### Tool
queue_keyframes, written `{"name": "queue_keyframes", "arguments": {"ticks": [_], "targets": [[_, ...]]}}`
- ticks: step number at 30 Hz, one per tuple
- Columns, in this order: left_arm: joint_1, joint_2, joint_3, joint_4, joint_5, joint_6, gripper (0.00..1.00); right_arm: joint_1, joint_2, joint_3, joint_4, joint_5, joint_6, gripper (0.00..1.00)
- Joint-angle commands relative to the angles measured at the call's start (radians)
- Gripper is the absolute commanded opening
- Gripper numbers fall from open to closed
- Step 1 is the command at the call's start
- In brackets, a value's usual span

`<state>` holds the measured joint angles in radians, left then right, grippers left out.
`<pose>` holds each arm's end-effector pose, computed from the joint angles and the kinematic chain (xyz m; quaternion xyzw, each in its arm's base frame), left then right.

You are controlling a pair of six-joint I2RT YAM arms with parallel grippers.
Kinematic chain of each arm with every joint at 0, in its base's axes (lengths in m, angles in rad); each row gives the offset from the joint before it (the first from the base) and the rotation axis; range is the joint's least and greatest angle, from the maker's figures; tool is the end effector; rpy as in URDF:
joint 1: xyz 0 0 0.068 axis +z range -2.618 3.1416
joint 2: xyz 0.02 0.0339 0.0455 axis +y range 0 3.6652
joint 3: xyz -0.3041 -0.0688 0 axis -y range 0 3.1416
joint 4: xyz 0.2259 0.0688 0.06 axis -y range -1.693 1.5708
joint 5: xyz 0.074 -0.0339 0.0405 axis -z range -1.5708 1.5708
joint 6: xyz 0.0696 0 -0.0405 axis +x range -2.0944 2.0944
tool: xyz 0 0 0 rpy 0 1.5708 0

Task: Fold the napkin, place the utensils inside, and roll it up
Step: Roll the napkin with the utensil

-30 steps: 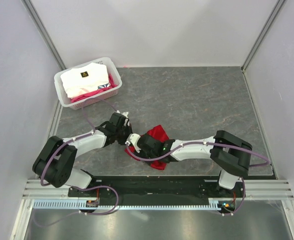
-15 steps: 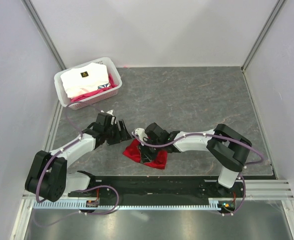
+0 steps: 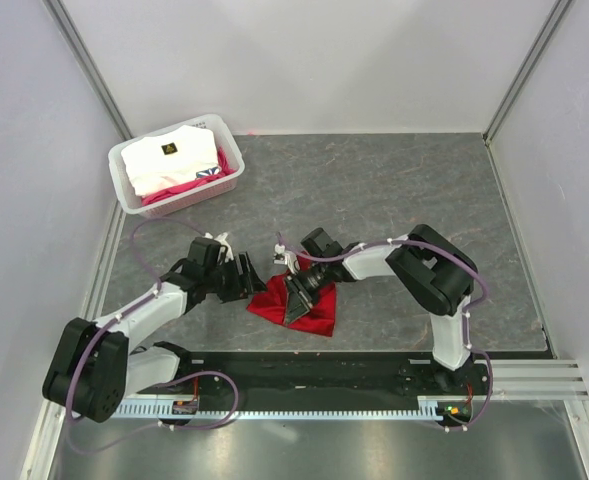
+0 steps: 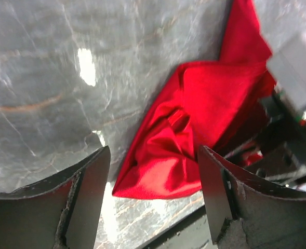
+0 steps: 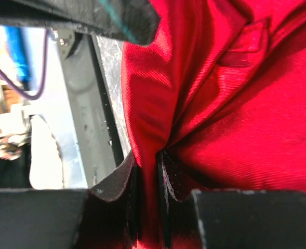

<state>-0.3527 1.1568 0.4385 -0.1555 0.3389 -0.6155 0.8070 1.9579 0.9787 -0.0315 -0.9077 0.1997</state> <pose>0.1768 -0.0897 0.1813 -0.0643 0.9260 -0.2969 0.2241 0.2181 0.3071 0.1421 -0.3739 0.7880 0.4889 0.0144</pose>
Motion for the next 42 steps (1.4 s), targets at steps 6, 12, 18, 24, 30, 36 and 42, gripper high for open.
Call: {"name": "queue_keyframes", "arguments": {"ticks": [6,12,18,24,30,36,42], "targets": [[0.003,0.052,-0.007,-0.015,0.015,-0.033,0.71,-0.055,0.148,0.057,-0.07,-0.059,-0.055,0.18],[0.003,0.112,-0.015,0.007,0.066,-0.035,0.54,-0.069,0.187,0.084,-0.07,-0.071,-0.063,0.18],[0.003,0.149,-0.024,0.007,0.103,-0.039,0.31,-0.074,0.194,0.098,-0.07,-0.074,-0.068,0.18],[0.004,0.147,-0.046,-0.007,0.112,-0.032,0.07,-0.081,0.18,0.1,-0.071,-0.06,-0.062,0.2],[0.003,0.084,-0.026,-0.067,0.042,-0.029,0.02,-0.086,0.098,0.115,-0.103,0.003,-0.052,0.47],[0.003,0.099,-0.001,-0.085,0.026,-0.027,0.02,-0.085,-0.048,0.179,-0.223,0.123,-0.104,0.69],[0.009,0.122,0.034,-0.096,0.009,-0.024,0.02,-0.039,-0.213,0.161,-0.252,0.361,-0.149,0.74]]}}
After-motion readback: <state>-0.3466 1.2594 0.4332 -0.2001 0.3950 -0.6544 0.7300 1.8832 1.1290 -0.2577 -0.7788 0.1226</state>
